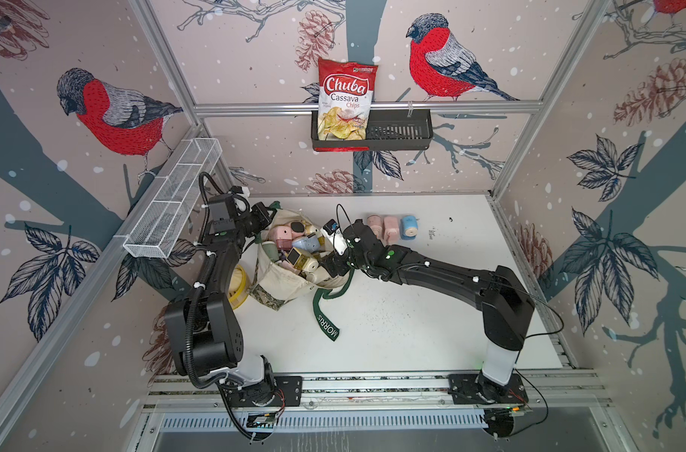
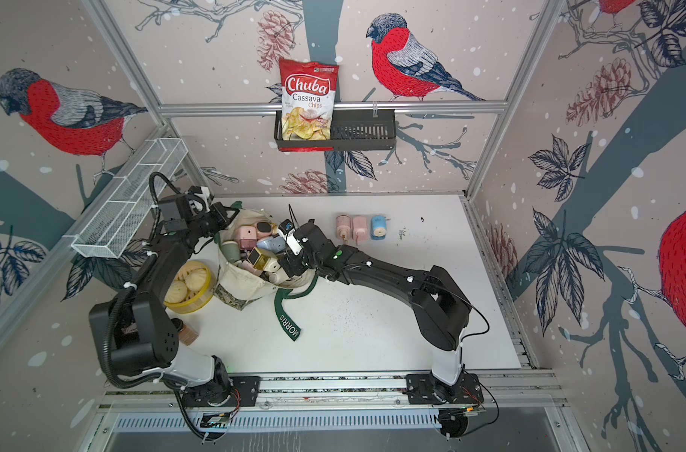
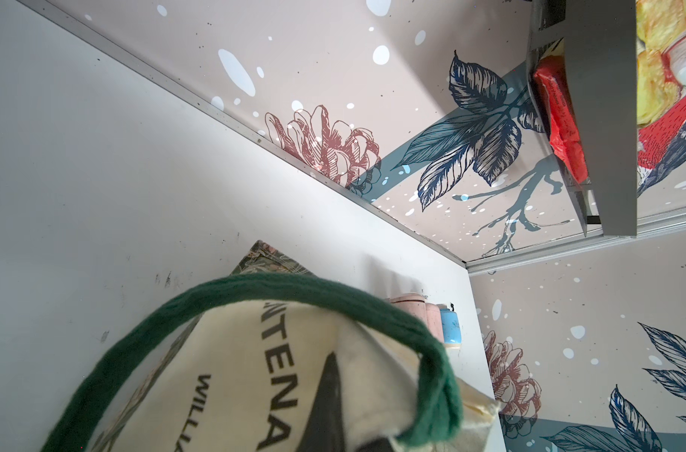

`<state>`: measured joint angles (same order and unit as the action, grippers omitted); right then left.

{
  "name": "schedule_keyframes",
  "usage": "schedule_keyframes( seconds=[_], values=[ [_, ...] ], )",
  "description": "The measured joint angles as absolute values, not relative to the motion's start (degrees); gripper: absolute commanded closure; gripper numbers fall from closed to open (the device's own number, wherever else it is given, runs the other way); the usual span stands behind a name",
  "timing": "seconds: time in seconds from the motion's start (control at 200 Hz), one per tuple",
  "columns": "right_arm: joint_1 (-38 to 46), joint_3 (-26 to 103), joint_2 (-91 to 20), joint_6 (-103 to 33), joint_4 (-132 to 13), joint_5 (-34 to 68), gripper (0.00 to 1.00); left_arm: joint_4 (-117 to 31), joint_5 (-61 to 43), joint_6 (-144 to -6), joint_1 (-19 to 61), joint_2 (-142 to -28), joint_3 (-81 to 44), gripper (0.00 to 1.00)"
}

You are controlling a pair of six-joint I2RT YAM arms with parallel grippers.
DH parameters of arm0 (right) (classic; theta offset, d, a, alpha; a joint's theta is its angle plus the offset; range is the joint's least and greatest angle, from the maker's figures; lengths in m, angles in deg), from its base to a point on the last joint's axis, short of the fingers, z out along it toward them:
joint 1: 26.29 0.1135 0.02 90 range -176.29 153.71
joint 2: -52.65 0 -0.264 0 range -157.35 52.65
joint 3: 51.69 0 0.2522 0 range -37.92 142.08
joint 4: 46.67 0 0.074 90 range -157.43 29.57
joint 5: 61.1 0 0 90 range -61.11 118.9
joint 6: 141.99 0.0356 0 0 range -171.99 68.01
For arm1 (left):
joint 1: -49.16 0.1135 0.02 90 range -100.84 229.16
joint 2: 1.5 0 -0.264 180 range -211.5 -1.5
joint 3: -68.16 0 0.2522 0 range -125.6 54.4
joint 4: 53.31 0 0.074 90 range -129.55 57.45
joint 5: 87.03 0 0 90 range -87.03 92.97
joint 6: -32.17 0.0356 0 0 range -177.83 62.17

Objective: Take out the pencil sharpeners from the tote bags
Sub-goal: Pick up the pencil sharpener from the canvas bag.

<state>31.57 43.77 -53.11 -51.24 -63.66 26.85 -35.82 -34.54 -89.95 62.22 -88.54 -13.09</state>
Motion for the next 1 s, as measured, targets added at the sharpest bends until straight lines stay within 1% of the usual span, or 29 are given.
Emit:
schedule_keyframes(
  seconds=[0.205,0.435,0.63,0.836,0.946,1.001],
  values=[
    [32.8,39.2,-54.7,-57.2,-54.7,26.1,0.06,-35.8,-34.5,-89.9,62.2,-88.5,-13.1,1.0],
    [34.0,42.4,-59.5,-60.9,-49.8,27.4,0.04,-35.8,-34.5,-89.9,62.2,-88.5,-13.1,1.0],
    [33.9,47.1,-64.3,-61.1,-48.6,28.6,0.09,-35.8,-34.4,-89.9,62.3,-88.5,-13.1,1.0],
    [33.8,50.9,-67.7,-61.0,-48.5,28.8,0.2,-35.8,-34.5,-89.9,62.4,-88.5,-13.1,1.0],
    [33.8,51.9,-68.1,-60.6,-48.4,29.6,0.21,-35.8,-34.5,-89.9,62.5,-88.5,-13.1,1.0],
    [33.8,51.7,-67.9,-60.3,-47.5,30.1,0.18,-35.8,-34.5,-89.9,62.5,-88.5,-13.1,1.0]
  ],
)
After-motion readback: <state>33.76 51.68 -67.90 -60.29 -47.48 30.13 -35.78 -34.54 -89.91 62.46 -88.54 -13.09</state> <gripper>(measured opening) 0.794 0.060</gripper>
